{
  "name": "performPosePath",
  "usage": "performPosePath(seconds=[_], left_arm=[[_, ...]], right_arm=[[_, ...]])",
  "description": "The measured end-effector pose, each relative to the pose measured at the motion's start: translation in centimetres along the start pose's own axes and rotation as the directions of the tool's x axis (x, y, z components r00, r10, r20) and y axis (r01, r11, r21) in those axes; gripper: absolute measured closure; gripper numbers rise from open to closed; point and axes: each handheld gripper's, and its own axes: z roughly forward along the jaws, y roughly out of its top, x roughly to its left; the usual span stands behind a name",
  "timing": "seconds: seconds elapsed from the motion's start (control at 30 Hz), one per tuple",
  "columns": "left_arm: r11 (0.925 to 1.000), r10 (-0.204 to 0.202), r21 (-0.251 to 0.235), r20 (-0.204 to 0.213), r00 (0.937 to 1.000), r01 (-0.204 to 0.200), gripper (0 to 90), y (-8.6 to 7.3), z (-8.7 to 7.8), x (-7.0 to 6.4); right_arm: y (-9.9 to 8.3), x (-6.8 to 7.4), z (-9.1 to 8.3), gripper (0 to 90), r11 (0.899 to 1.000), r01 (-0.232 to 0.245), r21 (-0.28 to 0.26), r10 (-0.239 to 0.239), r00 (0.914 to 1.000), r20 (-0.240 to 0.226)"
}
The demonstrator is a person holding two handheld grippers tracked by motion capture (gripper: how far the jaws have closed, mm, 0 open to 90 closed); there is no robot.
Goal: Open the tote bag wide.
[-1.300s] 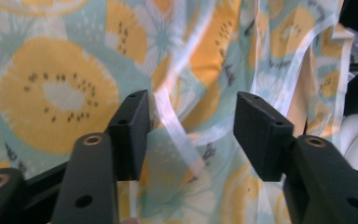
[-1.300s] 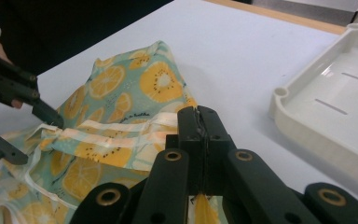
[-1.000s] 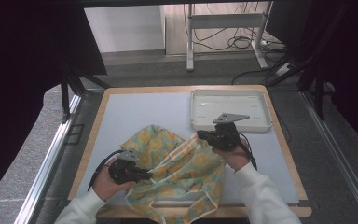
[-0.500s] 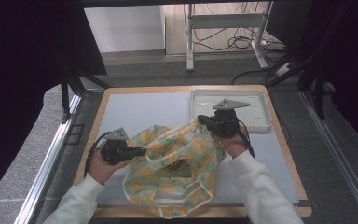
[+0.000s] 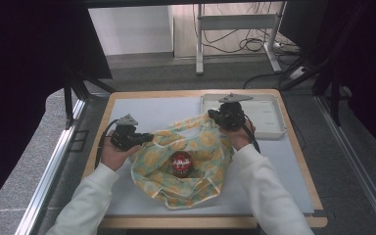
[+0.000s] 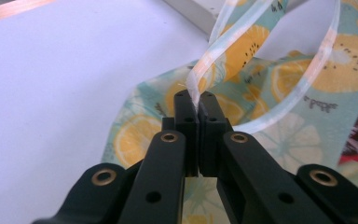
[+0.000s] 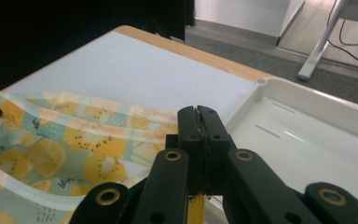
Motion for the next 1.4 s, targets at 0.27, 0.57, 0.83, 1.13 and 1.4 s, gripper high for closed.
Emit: performPosePath(seconds=[0.27,0.57,0.83,1.13,1.4], left_arm=[[0.9984,-0.004,0.056,-0.047,0.9989,0.006,89.7,-0.5,2.6,1.1],[0.9910,-0.014,0.132,-0.050,0.9986,0.021,89.6,-2.1,5.7,1.6],[0.9888,-0.008,0.149,-0.034,0.9994,0.013,89.4,-2.4,6.3,1.2],[0.9858,-0.014,0.167,-0.004,0.9999,0.015,89.1,-2.7,6.5,1.3],[0.9850,-0.034,0.170,0.012,0.9994,0.031,88.3,-3.1,6.5,1.4]], right_arm=[[-1.8,-0.5,1.9,88.1,0.999,0.014,0.049,-0.015,0.9996,0.025],[-4.3,0.0,2.0,88.1,0.996,0.050,0.070,-0.051,0.9986,0.014],[-6.2,0.8,1.5,88.0,0.987,0.123,0.101,-0.126,0.9919,0.016],[-7.4,0.2,1.6,88.0,0.985,0.100,0.137,-0.099,0.9949,-0.015],[-8.8,0.1,2.7,87.5,0.971,0.087,0.223,-0.080,0.9960,-0.040]])
